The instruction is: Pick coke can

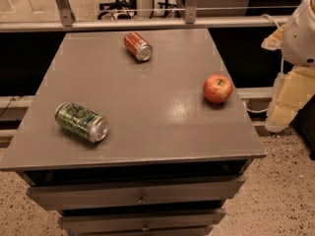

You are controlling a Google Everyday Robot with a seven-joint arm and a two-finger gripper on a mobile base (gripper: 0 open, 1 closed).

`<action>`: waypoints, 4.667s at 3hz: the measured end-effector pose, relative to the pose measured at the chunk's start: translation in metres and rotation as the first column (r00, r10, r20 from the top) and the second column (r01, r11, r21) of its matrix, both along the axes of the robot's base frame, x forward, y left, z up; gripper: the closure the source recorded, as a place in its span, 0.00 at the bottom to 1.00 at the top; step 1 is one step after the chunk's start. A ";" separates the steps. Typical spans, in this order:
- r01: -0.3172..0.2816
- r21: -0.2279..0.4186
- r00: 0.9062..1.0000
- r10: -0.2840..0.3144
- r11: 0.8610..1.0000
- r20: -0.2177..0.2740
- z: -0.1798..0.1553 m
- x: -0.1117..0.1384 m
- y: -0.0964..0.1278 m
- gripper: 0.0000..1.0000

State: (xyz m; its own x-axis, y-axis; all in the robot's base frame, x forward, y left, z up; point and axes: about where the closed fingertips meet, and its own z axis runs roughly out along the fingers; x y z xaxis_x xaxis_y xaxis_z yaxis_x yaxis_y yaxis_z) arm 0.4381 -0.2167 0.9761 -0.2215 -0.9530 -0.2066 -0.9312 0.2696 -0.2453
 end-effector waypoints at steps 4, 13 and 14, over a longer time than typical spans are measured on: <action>0.058 0.413 0.988 -0.112 0.909 0.108 0.048 0.154 0.116 0.00; 0.217 0.762 0.961 -0.272 0.610 -0.055 -0.097 0.341 0.254 0.00; 0.250 0.737 0.948 -0.314 0.627 -0.054 -0.112 0.349 0.259 0.24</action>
Offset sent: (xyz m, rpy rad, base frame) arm 0.0693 0.0497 0.0342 0.3366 -0.1219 -0.0842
